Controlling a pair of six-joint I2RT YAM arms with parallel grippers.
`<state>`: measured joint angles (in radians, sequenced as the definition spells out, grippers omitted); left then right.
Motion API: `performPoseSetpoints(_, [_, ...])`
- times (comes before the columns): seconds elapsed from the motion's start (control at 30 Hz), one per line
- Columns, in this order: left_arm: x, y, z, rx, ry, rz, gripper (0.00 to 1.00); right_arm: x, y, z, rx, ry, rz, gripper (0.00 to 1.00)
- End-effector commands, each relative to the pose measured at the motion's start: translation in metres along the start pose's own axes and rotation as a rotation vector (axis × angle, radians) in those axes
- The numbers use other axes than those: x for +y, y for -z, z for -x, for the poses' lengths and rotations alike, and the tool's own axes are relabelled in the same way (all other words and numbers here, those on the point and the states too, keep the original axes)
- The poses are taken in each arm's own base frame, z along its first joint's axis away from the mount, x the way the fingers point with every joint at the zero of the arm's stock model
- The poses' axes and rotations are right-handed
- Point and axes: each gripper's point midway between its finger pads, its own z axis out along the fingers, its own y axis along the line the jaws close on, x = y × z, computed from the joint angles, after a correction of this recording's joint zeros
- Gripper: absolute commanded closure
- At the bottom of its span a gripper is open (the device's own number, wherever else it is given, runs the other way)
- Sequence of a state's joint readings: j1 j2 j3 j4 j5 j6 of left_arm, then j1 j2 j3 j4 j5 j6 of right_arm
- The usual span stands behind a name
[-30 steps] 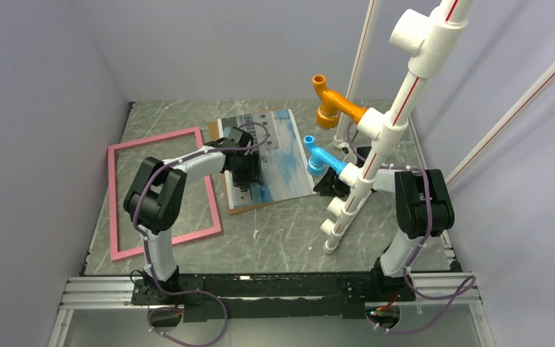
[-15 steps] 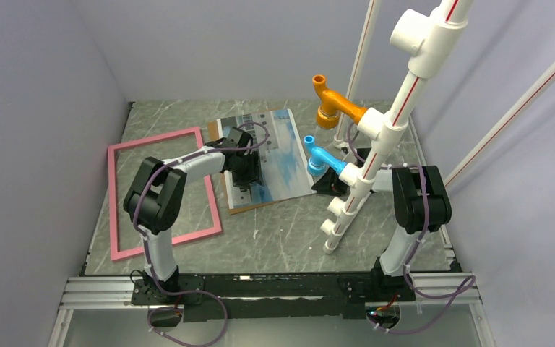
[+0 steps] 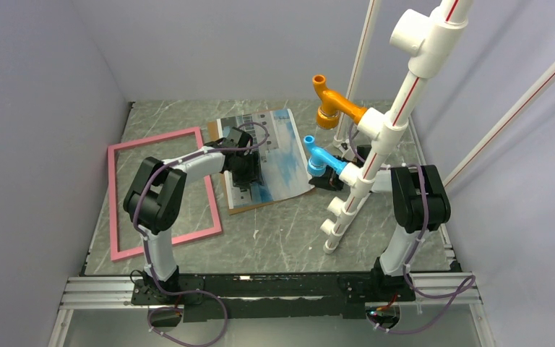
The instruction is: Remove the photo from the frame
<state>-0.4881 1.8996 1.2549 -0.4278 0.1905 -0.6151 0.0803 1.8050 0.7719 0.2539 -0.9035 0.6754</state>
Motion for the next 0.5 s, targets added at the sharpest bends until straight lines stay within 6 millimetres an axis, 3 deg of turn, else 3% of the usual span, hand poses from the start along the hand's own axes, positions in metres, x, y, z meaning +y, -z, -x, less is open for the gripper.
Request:
performPoseSetpoints(0.0, [0.01, -0.007, -0.013, 0.037, 0.008, 0.029, 0.42, 0.007, -0.006, 0.011, -0.028, 0.02, 0.055, 0.8])
performPoseSetpoints(0.1, [0.011, -0.007, -0.014, 0.038, 0.006, 0.032, 0.42, 0.008, -0.008, 0.015, -0.036, 0.012, 0.062, 0.85])
performPoseSetpoints(0.2, [0.01, -0.005, -0.013, 0.032, -0.003, 0.029, 0.42, 0.009, -0.009, 0.017, -0.034, 0.003, 0.069, 1.0])
performPoseSetpoints(0.37, [-0.004, 0.012, 0.004, -0.043, -0.07, -0.025, 0.34, 0.018, -0.002, 0.018, -0.04, 0.018, 0.078, 1.0])
performPoseSetpoints(0.47, [-0.01, 0.024, 0.018, -0.083, -0.097, -0.025, 0.29, 0.034, 0.009, 0.022, -0.066, 0.052, 0.094, 1.0])
